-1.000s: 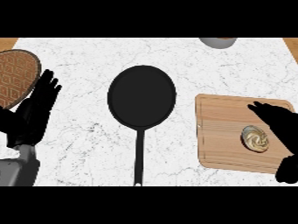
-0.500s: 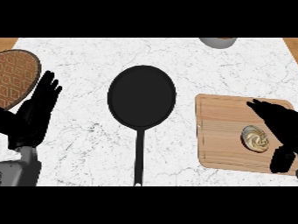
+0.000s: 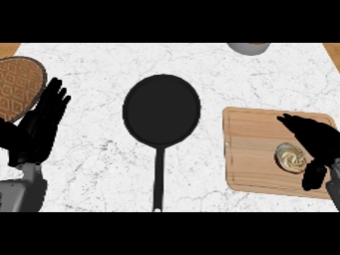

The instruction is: Pick the cupcake from the cutting board and place it in the pan

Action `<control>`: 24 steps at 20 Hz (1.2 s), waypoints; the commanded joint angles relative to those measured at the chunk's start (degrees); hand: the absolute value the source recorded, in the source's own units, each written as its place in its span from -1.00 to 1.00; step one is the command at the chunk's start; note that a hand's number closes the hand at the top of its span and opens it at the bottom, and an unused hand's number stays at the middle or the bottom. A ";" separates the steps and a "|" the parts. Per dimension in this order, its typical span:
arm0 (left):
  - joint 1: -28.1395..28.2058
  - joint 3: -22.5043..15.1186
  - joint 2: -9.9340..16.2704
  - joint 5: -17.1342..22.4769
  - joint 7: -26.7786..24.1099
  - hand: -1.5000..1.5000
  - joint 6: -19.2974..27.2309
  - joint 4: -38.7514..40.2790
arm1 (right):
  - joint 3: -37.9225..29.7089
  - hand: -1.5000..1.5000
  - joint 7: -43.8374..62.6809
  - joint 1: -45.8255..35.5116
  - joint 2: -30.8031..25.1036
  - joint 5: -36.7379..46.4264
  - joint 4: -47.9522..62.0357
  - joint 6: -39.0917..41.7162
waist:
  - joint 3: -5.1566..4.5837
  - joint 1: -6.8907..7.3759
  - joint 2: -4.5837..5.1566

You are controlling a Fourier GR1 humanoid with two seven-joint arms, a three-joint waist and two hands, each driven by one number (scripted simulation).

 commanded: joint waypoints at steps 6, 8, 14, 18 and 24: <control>1.37 2.58 -0.12 0.16 1.38 0.00 -2.08 -2.70 | -1.69 -1.00 -6.76 1.40 4.16 5.22 8.54 -7.12 | 0.00 -0.01 -0.04; -0.96 3.08 -1.16 -0.67 -1.29 0.00 -2.09 1.85 | -3.47 -1.00 -6.46 -2.92 4.02 4.80 8.34 -2.08 | -0.02 -0.05 -0.01; 1.87 2.67 -1.81 -1.30 0.66 0.00 -1.87 -1.73 | -0.67 1.00 -12.41 1.91 5.66 8.15 11.31 -9.91 | -0.01 -0.13 -0.05; 0.95 0.80 -3.37 -3.87 3.00 0.00 0.53 -4.16 | -1.01 1.00 -15.95 -4.12 7.93 10.58 20.90 -14.50 | 0.01 0.09 -0.01; 2.68 -0.47 -5.37 -4.75 -0.93 0.00 -1.10 -2.16 | -3.45 1.00 -17.63 -5.55 8.98 9.72 20.73 -13.08 | -0.01 0.05 -0.02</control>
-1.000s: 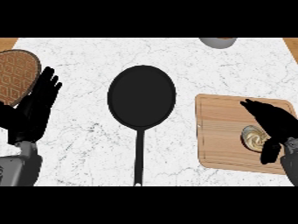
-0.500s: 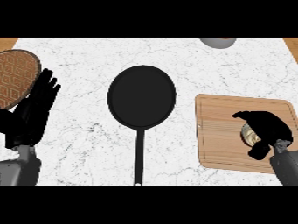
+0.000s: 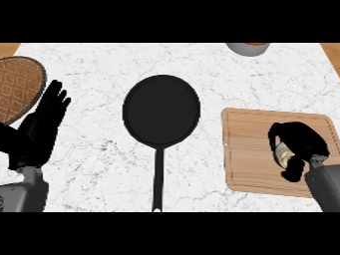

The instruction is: Pick the cupcake from the cutting board and place it in the pan

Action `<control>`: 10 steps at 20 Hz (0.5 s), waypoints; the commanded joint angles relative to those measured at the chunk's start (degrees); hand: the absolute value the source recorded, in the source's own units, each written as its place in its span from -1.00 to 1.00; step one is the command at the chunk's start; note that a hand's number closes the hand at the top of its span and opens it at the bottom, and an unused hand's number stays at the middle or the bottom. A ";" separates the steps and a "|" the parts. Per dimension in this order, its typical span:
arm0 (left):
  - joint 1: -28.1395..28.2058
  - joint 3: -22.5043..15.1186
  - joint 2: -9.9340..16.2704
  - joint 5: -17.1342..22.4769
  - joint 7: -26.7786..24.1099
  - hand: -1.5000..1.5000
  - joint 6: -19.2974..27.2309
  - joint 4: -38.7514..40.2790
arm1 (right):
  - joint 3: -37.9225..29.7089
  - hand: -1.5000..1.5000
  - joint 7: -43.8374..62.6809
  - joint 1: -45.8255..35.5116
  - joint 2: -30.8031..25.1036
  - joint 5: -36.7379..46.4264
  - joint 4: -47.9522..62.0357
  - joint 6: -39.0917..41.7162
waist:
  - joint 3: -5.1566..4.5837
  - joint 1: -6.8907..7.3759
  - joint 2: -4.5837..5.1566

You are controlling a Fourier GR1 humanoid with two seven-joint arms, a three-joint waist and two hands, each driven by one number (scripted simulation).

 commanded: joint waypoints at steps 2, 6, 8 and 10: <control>-1.98 0.39 -0.62 -0.76 0.76 0.00 0.59 2.07 | -0.68 1.00 1.79 2.53 3.01 -1.22 -5.53 2.18 | 0.41 -0.33 0.26; 2.50 1.10 0.32 0.39 0.10 0.00 -1.50 -1.13 | -4.61 1.00 -0.31 2.37 -0.76 -1.89 -10.15 -1.43 | 0.40 -0.39 0.14; -1.81 2.62 1.46 1.04 1.22 0.00 -1.07 0.35 | 2.18 1.00 12.00 -0.59 10.85 3.26 -13.35 -2.80 | 0.34 -0.24 0.03; -1.47 1.06 0.46 0.44 1.22 0.00 -0.94 0.05 | 8.89 1.00 21.15 -2.74 22.04 7.84 -12.74 -4.94 | 0.27 1.50 -0.07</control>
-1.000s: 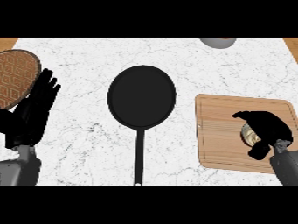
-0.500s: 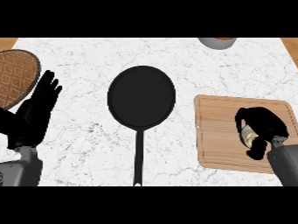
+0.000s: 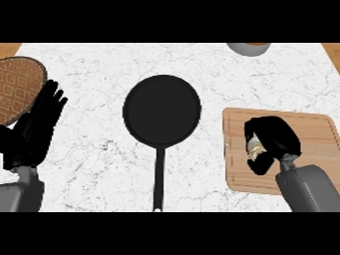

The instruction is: Pick the cupcake from the cutting board and place it in the pan

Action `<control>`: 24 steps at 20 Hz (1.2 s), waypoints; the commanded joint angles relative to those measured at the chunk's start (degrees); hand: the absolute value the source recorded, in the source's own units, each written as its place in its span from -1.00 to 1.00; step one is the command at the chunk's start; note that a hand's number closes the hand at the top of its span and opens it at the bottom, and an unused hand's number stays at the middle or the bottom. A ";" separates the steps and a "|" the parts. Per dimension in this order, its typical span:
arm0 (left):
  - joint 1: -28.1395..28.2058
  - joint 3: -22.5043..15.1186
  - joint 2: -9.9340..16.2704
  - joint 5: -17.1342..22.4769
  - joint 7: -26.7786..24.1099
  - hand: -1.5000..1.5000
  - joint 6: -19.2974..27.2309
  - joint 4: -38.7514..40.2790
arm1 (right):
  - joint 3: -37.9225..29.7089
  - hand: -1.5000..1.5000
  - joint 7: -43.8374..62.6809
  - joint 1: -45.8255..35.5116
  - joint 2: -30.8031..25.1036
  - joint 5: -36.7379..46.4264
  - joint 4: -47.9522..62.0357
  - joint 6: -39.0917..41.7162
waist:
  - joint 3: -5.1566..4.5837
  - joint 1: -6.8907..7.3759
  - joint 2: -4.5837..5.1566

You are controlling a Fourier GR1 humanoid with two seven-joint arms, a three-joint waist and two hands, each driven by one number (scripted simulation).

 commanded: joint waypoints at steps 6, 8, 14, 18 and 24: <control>-3.27 -4.21 -1.49 -0.97 0.94 0.00 -1.50 1.14 | 17.67 1.00 28.30 -13.19 13.32 6.82 -3.60 -5.53 | -0.06 6.48 -0.03; -3.54 -3.89 -1.88 -0.25 0.66 0.00 -1.64 1.60 | 20.75 1.00 34.10 -17.35 13.40 8.44 -5.18 -5.80 | -0.24 7.32 -0.42; -6.50 -4.79 -2.49 -1.60 0.40 0.00 -0.99 3.88 | 28.70 1.00 53.36 -30.10 13.49 7.68 -5.21 -4.74 | -0.17 7.88 0.31; -7.07 -6.06 -3.74 -1.85 0.52 0.00 -0.84 4.04 | 29.72 1.00 63.29 -37.52 13.51 3.09 -1.79 -6.03 | -0.13 9.16 0.81; -7.36 -5.48 -3.58 -2.03 0.31 0.00 -0.55 5.18 | 30.26 1.00 71.32 -44.93 13.49 -0.28 2.39 -10.77 | -0.12 7.95 0.86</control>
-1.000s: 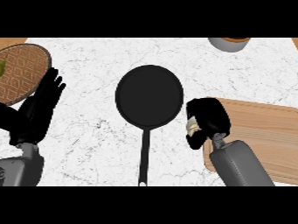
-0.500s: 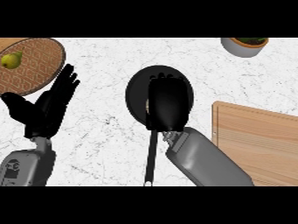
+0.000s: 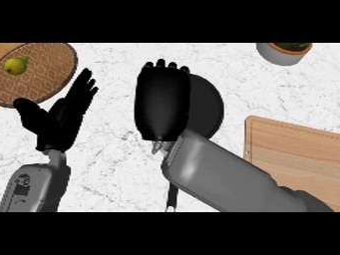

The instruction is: Pick the cupcake from the cutting board and place it in the pan

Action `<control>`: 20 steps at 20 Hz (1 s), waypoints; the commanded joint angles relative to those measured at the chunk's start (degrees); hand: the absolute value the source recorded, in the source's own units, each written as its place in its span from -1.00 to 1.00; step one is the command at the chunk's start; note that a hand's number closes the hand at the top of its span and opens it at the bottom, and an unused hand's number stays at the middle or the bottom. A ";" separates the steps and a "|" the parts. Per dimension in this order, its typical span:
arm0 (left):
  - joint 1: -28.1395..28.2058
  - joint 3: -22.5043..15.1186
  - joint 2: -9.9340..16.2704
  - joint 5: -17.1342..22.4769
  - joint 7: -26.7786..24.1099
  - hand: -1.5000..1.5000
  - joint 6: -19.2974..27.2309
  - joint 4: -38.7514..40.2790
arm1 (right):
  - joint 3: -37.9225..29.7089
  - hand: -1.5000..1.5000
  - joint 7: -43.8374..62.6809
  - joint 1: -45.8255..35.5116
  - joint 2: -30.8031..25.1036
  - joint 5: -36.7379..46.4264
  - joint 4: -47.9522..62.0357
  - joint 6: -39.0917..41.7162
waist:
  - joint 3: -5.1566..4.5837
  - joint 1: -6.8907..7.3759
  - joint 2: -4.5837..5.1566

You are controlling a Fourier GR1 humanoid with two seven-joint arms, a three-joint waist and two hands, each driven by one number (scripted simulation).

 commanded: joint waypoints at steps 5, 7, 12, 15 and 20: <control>-0.59 2.19 1.69 0.05 0.36 0.00 0.36 0.81 | -0.43 1.00 15.36 -8.24 0.66 -3.45 7.74 -7.56 | 0.12 -2.46 0.16; 0.85 1.59 0.88 0.15 2.15 0.00 1.32 -2.16 | 0.39 1.00 15.46 -7.69 0.66 -3.95 9.98 -10.09 | 0.19 -2.57 -0.05; 3.20 2.96 0.77 0.47 -1.51 0.00 1.11 -0.72 | -2.98 1.00 11.18 -6.97 0.66 -2.61 13.49 -16.22 | 0.23 -5.73 0.04; 4.98 2.69 0.08 -0.46 -3.58 0.00 1.67 -0.55 | -2.08 1.00 8.63 -5.15 0.67 -3.39 17.45 -20.88 | 0.23 -5.86 0.11; 2.95 3.60 1.01 0.08 -0.68 0.00 1.81 -1.00 | -4.30 1.00 -3.32 -1.56 0.68 -5.35 25.81 -31.01 | 0.29 -6.50 0.14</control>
